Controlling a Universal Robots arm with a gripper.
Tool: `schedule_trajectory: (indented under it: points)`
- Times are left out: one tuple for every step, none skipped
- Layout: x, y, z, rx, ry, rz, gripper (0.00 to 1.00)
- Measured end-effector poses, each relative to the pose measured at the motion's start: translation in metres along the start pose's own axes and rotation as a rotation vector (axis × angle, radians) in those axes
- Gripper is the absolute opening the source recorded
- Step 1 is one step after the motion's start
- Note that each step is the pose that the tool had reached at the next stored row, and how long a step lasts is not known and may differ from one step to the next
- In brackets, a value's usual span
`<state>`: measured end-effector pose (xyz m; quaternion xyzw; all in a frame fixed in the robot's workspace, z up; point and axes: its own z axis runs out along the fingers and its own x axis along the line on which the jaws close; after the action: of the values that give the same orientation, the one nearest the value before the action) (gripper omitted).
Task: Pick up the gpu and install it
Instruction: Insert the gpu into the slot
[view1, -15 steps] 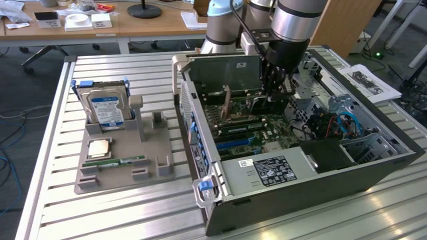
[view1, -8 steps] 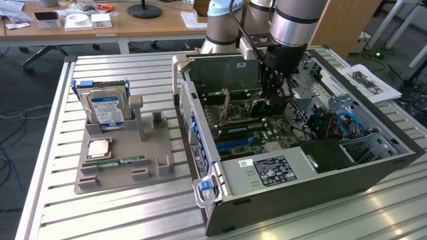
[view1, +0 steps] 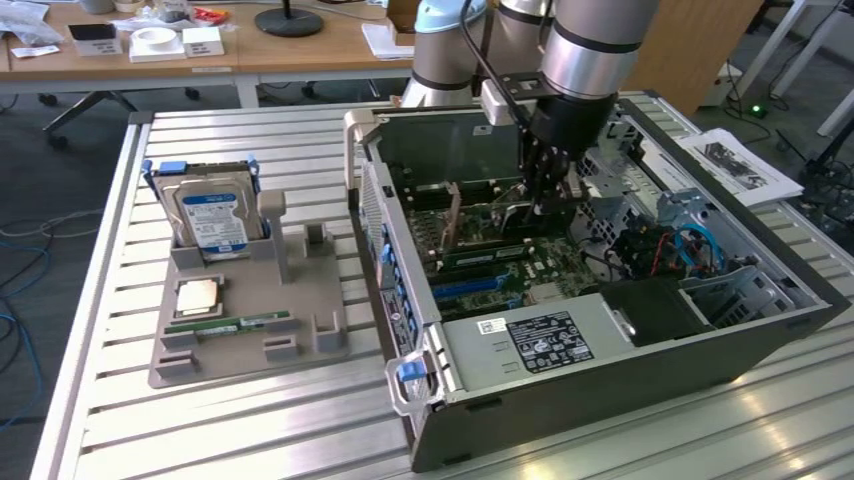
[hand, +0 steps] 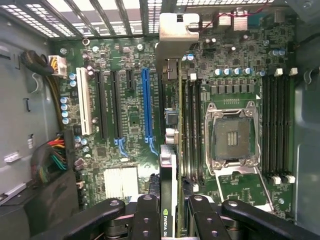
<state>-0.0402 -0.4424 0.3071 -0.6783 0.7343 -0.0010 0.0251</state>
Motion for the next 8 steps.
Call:
schedule_trajectory:
  points:
    - [0.0017,-0.0001,0.0,0.0,-0.0001,0.0,0.27]
    - [0.0034,-0.0002,-0.0001,0.0,-0.0001,0.0,0.27]
    - [0.0052,-0.0004,-0.0002,0.0,0.0,0.0,0.27]
    - [0.0069,-0.0006,-0.0002,0.0,-0.0001,0.0,0.27]
    - [0.0085,-0.0007,-0.0003,0.0,0.0,0.0,0.27]
    - [0.0096,-0.0007,-0.0003,0.0,0.0,0.0,0.27]
    - [0.0102,-0.0007,-0.0003,0.0,-0.0001,0.0,0.27]
    - [0.0103,-0.0007,-0.0003,0.0,-0.0001,0.0,0.27]
